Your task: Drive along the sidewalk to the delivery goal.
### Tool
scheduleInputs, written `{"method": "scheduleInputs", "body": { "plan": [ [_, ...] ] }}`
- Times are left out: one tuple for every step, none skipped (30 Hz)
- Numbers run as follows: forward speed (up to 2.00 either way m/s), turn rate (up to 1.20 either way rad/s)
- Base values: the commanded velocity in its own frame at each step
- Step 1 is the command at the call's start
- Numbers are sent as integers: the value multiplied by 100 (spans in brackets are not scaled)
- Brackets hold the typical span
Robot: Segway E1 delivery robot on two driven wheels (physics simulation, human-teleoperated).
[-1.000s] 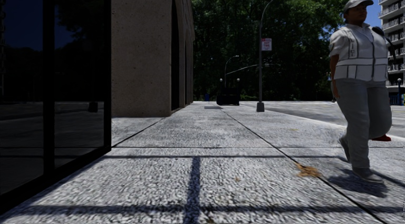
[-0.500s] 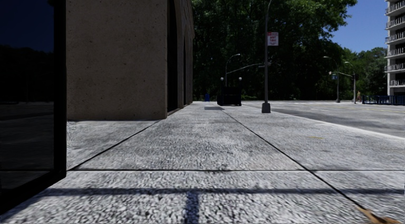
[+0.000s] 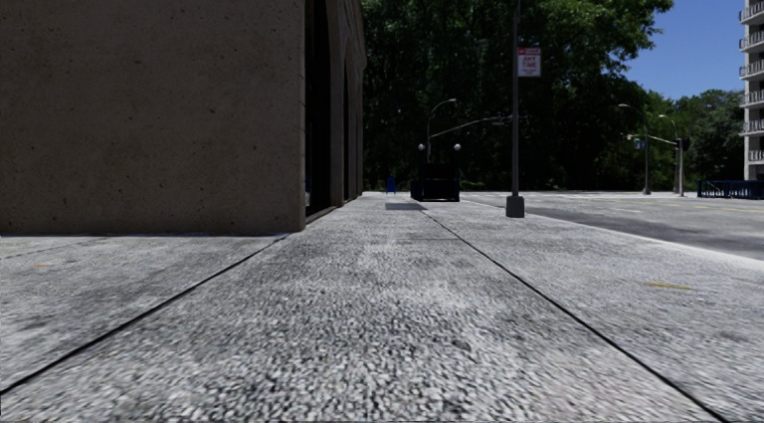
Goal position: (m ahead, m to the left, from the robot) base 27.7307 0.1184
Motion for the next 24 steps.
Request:
{"method": "scheduleInputs", "body": {
  "plan": [
    [200,0],
    [200,0],
    [200,0],
    [200,0],
    [200,0],
    [200,0],
    [200,0],
    [200,0],
    [200,0],
    [200,0],
    [200,0],
    [200,0],
    [200,0],
    [200,0],
    [200,0],
    [200,0],
    [200,0],
    [200,0],
    [200,0],
    [200,2],
    [200,10],
    [200,14],
    [200,14],
    [200,17]
  ]
}}
